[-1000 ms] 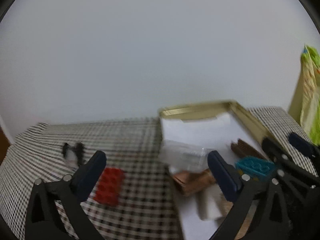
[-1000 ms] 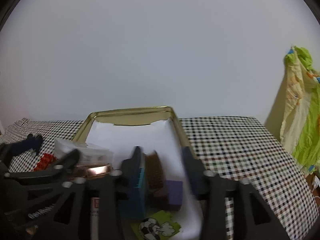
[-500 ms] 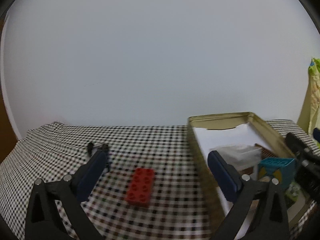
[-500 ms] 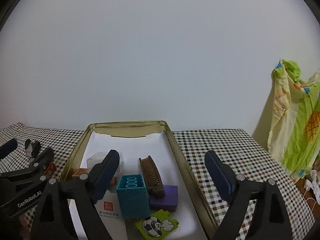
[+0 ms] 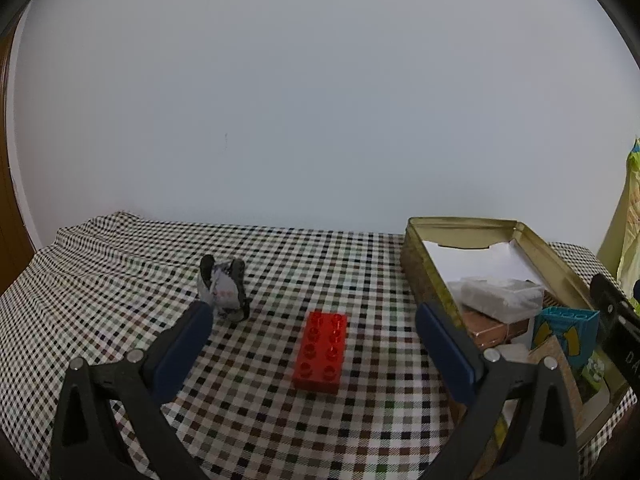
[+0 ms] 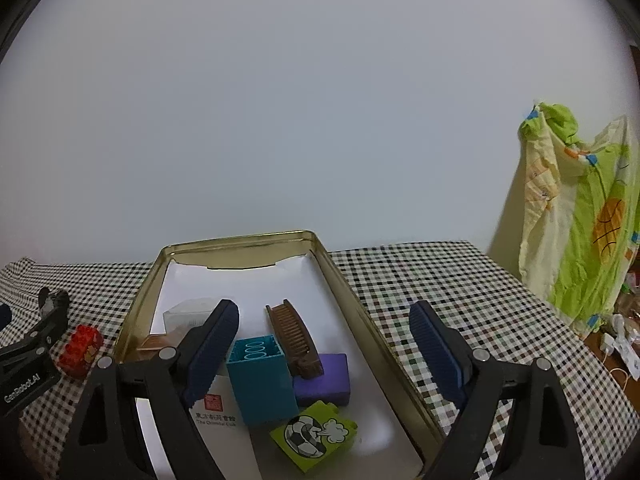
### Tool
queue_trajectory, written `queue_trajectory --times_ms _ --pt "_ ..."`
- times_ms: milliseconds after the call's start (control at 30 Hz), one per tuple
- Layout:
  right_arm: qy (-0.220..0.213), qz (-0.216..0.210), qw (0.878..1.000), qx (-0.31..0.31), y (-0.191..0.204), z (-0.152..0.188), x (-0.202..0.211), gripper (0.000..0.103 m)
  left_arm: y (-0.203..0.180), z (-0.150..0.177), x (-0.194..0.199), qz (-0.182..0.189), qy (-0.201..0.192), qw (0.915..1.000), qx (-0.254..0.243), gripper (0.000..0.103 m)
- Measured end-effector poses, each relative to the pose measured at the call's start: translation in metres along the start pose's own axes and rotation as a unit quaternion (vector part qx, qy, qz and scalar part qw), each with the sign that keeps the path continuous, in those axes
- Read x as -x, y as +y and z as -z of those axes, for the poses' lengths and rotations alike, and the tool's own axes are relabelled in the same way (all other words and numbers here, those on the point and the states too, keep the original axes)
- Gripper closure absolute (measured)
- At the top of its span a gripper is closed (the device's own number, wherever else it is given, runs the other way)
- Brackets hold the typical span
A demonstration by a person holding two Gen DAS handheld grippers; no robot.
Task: Organize rigid objects
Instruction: 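Withdraw both tools from the tray toward the red brick and grey cloth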
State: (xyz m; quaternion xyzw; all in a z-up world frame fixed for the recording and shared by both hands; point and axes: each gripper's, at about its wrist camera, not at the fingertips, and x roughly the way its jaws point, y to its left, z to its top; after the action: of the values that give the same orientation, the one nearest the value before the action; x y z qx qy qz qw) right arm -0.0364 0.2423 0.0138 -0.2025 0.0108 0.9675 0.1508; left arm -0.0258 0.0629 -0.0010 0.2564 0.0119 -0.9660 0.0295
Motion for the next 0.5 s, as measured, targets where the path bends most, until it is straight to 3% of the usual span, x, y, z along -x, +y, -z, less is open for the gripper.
queue_trajectory --times_ms 167,333,500 --pt "-0.016 0.0 1.0 -0.007 -0.005 0.001 0.005 0.014 0.006 0.002 0.003 -0.001 -0.004 1.0 -0.005 0.0" --pt "-0.049 0.015 0.998 -0.034 -0.015 0.002 0.02 0.014 0.021 0.001 0.011 -0.019 -0.031 0.9989 -0.028 0.0" --pt "-0.063 0.034 0.997 -0.032 -0.009 0.004 0.032 0.014 0.046 -0.002 0.008 -0.036 -0.038 0.9985 -0.015 0.0"
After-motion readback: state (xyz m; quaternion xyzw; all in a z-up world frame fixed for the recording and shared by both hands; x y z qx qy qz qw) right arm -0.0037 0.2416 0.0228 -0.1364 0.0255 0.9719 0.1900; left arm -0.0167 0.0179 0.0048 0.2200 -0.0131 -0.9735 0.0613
